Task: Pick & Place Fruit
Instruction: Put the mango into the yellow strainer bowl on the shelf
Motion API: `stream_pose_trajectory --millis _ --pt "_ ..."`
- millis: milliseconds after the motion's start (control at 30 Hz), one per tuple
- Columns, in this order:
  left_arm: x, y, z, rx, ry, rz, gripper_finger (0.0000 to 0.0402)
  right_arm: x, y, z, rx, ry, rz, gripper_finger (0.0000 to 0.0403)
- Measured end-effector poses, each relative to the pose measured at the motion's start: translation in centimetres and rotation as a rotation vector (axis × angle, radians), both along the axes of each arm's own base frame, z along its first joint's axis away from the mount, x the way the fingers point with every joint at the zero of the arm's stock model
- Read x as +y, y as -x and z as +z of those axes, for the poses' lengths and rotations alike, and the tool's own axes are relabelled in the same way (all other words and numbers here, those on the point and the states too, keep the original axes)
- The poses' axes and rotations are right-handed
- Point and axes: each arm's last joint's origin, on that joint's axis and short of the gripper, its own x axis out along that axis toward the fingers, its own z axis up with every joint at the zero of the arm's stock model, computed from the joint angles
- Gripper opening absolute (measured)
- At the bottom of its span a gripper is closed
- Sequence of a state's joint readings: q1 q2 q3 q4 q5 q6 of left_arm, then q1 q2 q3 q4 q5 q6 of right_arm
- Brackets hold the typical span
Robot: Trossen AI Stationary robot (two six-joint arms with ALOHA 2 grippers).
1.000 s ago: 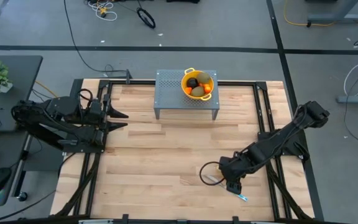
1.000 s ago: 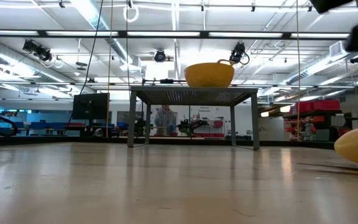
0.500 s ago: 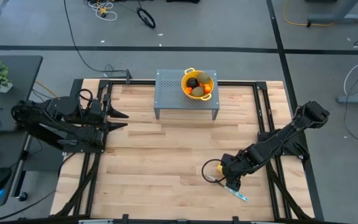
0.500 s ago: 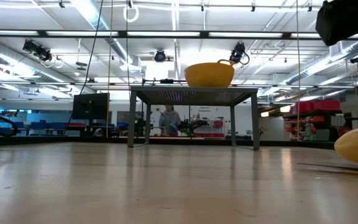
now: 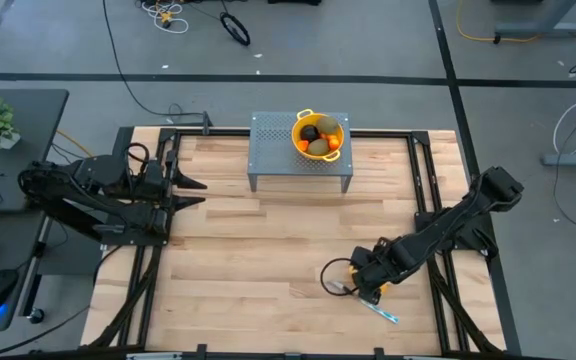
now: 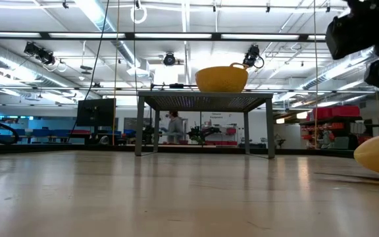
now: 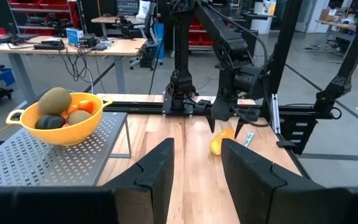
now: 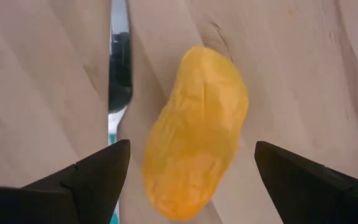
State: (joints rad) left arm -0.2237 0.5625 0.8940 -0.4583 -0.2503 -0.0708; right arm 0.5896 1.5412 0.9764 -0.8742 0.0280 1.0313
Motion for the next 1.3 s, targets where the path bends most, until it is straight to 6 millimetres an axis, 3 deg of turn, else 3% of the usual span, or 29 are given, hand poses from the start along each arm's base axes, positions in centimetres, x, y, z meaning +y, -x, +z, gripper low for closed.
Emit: stream_pose_trajectory --millis 500,1300 --pt "0.1 0.0 0.0 0.0 -0.029 0.023 0.0141 0.8 -1.2 -3.4 0.082 0.042 0.001 0.0355" --pt "0.1 0.0 0.0 -0.001 -0.025 0.024 0.0141 1.2 -1.7 -4.6 0.076 0.047 0.001 0.0343"
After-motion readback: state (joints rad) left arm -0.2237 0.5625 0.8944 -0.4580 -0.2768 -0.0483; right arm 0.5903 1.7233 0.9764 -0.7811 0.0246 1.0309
